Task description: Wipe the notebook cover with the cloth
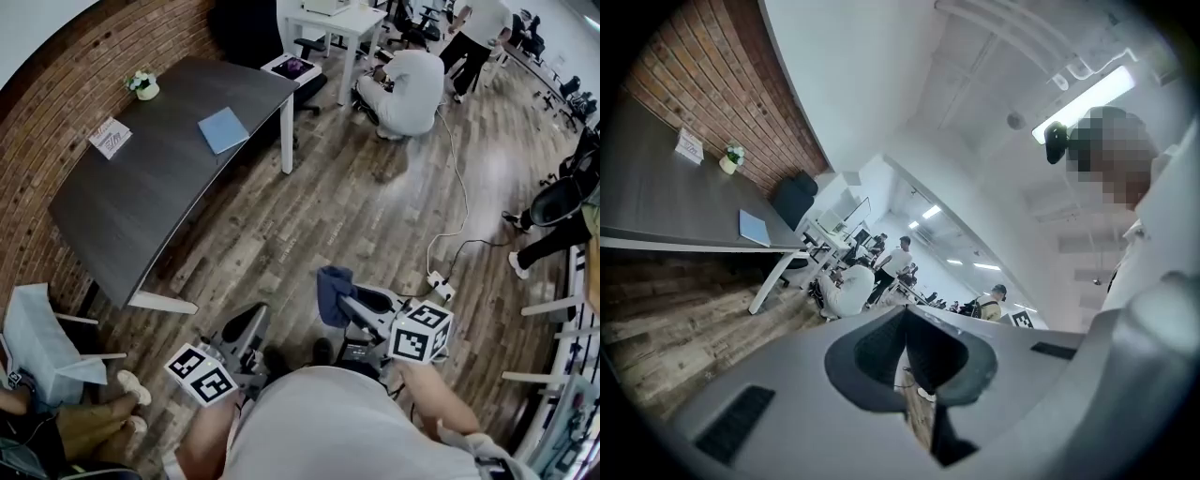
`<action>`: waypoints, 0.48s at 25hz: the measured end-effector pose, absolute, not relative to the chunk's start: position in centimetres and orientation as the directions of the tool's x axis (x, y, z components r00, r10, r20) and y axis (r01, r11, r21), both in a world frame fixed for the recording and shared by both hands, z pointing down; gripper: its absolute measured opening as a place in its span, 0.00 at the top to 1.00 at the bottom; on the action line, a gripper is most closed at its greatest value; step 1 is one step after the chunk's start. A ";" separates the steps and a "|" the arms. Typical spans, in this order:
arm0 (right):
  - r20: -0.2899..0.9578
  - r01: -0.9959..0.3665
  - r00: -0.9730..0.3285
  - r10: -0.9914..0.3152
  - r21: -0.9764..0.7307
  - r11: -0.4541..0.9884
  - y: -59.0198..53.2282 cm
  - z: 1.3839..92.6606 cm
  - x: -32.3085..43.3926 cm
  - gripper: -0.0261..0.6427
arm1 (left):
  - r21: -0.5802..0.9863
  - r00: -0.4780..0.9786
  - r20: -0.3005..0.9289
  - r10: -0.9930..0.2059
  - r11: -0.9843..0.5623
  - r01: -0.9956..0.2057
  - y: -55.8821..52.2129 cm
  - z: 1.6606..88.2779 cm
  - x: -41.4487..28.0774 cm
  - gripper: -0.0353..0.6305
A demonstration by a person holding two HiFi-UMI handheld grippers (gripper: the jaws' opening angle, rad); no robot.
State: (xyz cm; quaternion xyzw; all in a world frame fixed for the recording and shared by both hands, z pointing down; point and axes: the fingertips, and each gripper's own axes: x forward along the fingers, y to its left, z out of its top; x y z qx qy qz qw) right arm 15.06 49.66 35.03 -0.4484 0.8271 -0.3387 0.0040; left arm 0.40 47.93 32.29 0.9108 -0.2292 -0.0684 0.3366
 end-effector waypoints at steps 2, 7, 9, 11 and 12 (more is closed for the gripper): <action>0.296 -0.741 -0.598 -0.745 -0.559 0.372 49.6 35.0 15.1 0.82 | 0.643 0.885 0.031 -0.464 -0.668 -0.374 47.9 32.3 0.4 0.94; 0.306 -0.761 -0.588 -0.749 -0.523 0.384 49.3 34.8 15.0 0.82 | 0.641 0.885 0.043 -0.464 -0.667 -0.380 47.8 32.5 0.5 0.93; 0.305 -0.763 -0.586 -0.751 -0.520 0.384 49.1 34.7 15.2 0.82 | 0.641 0.885 0.046 -0.464 -0.665 -0.382 47.7 32.6 0.5 0.94; 0.305 -0.765 -0.582 -0.754 -0.520 0.380 48.8 34.6 15.4 0.81 | 0.641 0.884 0.048 -0.465 -0.665 -0.384 47.5 32.6 0.6 0.94; 0.305 -0.766 -0.579 -0.756 -0.522 0.376 48.6 34.5 15.6 0.81 | 0.640 0.884 0.048 -0.466 -0.665 -0.385 47.4 32.5 0.7 0.94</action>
